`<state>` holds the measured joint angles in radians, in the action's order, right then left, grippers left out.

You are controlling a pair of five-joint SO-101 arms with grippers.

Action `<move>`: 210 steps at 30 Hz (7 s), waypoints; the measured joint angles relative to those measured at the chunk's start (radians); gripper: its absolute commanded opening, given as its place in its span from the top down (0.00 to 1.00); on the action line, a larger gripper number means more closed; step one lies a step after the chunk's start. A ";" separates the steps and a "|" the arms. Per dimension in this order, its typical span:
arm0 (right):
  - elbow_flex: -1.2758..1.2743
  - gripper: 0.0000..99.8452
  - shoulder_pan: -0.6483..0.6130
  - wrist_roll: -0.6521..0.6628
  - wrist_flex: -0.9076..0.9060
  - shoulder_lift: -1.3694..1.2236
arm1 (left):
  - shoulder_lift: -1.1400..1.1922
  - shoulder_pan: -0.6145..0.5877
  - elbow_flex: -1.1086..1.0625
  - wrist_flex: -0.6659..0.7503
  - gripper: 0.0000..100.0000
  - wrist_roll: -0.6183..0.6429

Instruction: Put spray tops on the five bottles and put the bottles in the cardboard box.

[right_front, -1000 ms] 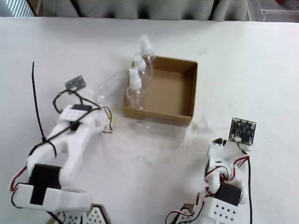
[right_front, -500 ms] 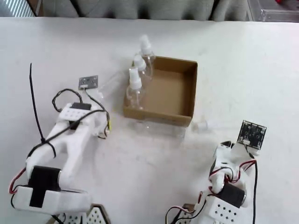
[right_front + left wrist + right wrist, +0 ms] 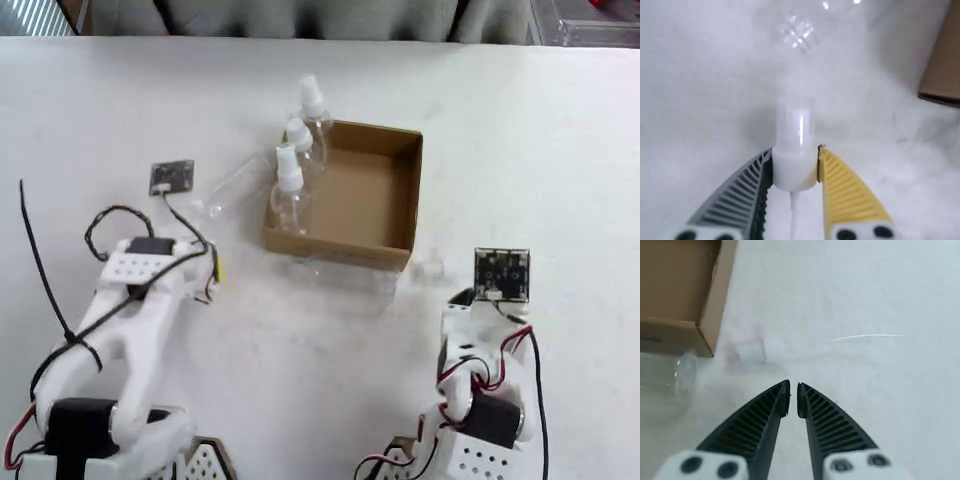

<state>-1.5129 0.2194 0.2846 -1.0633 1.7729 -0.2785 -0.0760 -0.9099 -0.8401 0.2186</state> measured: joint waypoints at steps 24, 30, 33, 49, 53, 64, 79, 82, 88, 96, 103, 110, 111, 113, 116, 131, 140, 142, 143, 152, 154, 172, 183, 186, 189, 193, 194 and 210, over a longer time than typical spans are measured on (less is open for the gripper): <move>0.371 0.99 -0.445 0.181 -0.054 -0.462 | -0.002 -0.023 0.000 0.032 0.98 -0.002; 0.443 0.99 -0.621 0.371 -0.054 -0.710 | -0.002 -0.089 0.000 0.074 0.98 0.000; 0.450 0.99 -0.672 0.451 -0.054 -0.736 | -0.002 -0.121 0.000 0.095 0.98 0.000; 0.368 0.85 -0.775 0.727 0.064 -0.747 | -0.002 -0.138 0.000 0.100 0.98 0.000; 0.368 0.82 -0.819 0.730 0.083 -0.752 | -0.002 -0.138 0.000 0.100 0.98 0.000; 0.368 0.81 -0.856 0.775 0.201 -1.039 | -0.002 -0.138 0.000 0.100 0.98 0.000; 0.414 0.81 -0.818 0.775 0.210 -1.013 | -0.002 -0.138 0.000 0.101 0.98 0.000; 0.446 0.81 -0.806 0.775 0.213 -1.054 | -0.002 -0.138 0.000 0.101 0.98 0.000; 0.499 0.81 -0.795 0.775 0.229 -1.163 | -0.002 -0.138 0.000 0.101 0.98 0.000; 0.503 0.81 -0.786 0.778 0.305 -1.260 | -0.002 -0.138 0.000 0.101 0.98 0.000; 0.505 0.72 -0.743 0.775 0.339 -1.324 | -0.002 -0.138 0.000 0.101 0.98 0.000; 0.506 0.79 -0.743 0.778 0.339 -1.356 | -0.002 -0.138 0.000 0.101 0.98 0.000; 0.506 0.80 -0.741 0.778 0.339 -1.356 | -0.002 -0.138 0.000 0.101 0.98 0.000; 0.508 0.83 -0.740 0.798 0.316 -1.355 | -0.002 -0.138 0.000 0.101 0.98 0.000; 0.519 0.89 -0.738 0.827 0.281 -1.353 | -0.002 -0.138 0.000 0.101 0.98 0.000; 0.532 0.98 -0.491 0.833 0.091 -1.270 | -0.002 -0.138 0.000 0.101 0.98 0.000; 0.529 0.98 0.058 0.833 0.012 -1.097 | -0.002 -0.138 0.000 0.101 0.98 0.000; 0.529 0.98 0.207 0.833 0.048 -1.082 | -0.002 -0.138 0.000 0.101 0.98 0.000; 0.529 0.98 0.276 0.833 0.069 -1.080 | -0.002 -0.138 0.000 0.101 0.98 0.000; 0.529 0.92 0.634 0.833 0.285 -1.272 | -0.002 -0.138 0.000 0.101 0.98 0.000; 0.532 0.85 0.647 0.833 0.321 -1.343 | -0.002 -0.138 0.000 0.101 0.98 0.000; 0.842 0.76 0.660 0.838 0.117 -1.521 | -0.002 -0.138 0.000 0.101 0.98 0.000; 0.918 0.73 0.660 0.922 -0.026 -1.548 | -0.002 -0.138 0.000 0.101 0.98 0.000; 0.918 0.73 0.660 0.925 -0.026 -1.590 | -0.002 -0.138 0.000 0.101 0.98 0.000; 0.922 0.73 0.660 0.930 -0.026 -1.640 | -0.002 -0.138 0.000 0.101 0.98 0.000; 0.954 0.73 0.660 0.930 -0.026 -1.709 | -0.002 -0.138 0.000 0.101 0.98 0.000; 0.964 0.73 0.660 0.930 -0.026 -1.728 | -0.002 -0.138 0.000 0.101 0.98 0.000; 1.077 0.73 0.652 0.930 -0.026 -1.855 | -0.002 -0.138 0.000 0.101 0.98 0.000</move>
<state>-0.4358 0.8715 1.2144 -1.0894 -0.0821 -0.2800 -0.2140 -0.9099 -0.7388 0.2186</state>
